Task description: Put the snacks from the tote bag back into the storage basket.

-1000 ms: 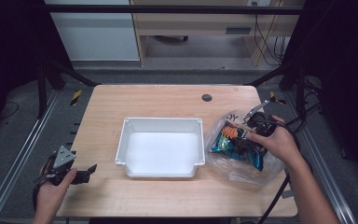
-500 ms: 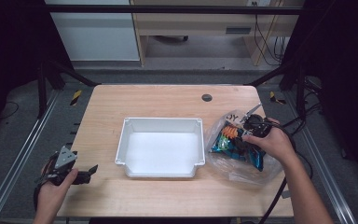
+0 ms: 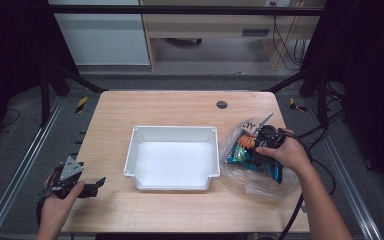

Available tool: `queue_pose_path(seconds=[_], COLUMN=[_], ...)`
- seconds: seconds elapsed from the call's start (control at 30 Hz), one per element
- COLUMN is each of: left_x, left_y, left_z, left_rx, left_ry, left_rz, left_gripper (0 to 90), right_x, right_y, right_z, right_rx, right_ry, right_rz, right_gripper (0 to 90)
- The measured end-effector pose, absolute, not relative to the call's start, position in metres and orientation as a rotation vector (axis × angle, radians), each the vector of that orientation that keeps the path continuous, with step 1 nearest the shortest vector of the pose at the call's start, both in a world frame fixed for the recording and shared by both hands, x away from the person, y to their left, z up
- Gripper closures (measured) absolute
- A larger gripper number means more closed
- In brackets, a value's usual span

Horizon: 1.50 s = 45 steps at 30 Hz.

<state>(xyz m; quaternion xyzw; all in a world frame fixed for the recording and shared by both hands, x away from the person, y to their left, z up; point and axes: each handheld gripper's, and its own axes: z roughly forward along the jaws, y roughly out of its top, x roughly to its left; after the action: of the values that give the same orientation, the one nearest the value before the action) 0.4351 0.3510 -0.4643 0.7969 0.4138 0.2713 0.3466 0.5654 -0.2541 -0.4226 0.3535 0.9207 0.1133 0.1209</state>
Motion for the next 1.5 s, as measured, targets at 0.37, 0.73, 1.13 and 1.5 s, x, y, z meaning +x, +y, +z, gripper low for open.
queue_pose_path(seconds=[0.37, 0.73, 1.13, 1.5], left_x=[0.435, 0.435, 0.435, 0.435], left_y=[0.349, 0.349, 0.35, 0.349], left_z=[-0.465, -0.465, -0.464, -0.465], left_rx=[2.078, 2.079, 2.076, 2.081], left_ry=[1.064, 1.063, 1.068, 1.064], left_rz=[0.701, 0.7, 0.7, 0.702], left_gripper=[3.4, 3.5, 3.5, 3.6], right_x=[0.567, 0.566, 0.559, 0.544], right_y=[-0.254, -0.255, -0.254, -0.258], right_z=[-0.436, -0.444, -0.441, -0.422], right_rx=[1.034, 1.032, 0.979, 0.919], right_ry=[2.717, 2.716, 2.719, 2.68], right_rz=[0.321, 0.308, 0.311, 0.343], right_gripper=[6.2, 4.8, 24.9, 38.4])
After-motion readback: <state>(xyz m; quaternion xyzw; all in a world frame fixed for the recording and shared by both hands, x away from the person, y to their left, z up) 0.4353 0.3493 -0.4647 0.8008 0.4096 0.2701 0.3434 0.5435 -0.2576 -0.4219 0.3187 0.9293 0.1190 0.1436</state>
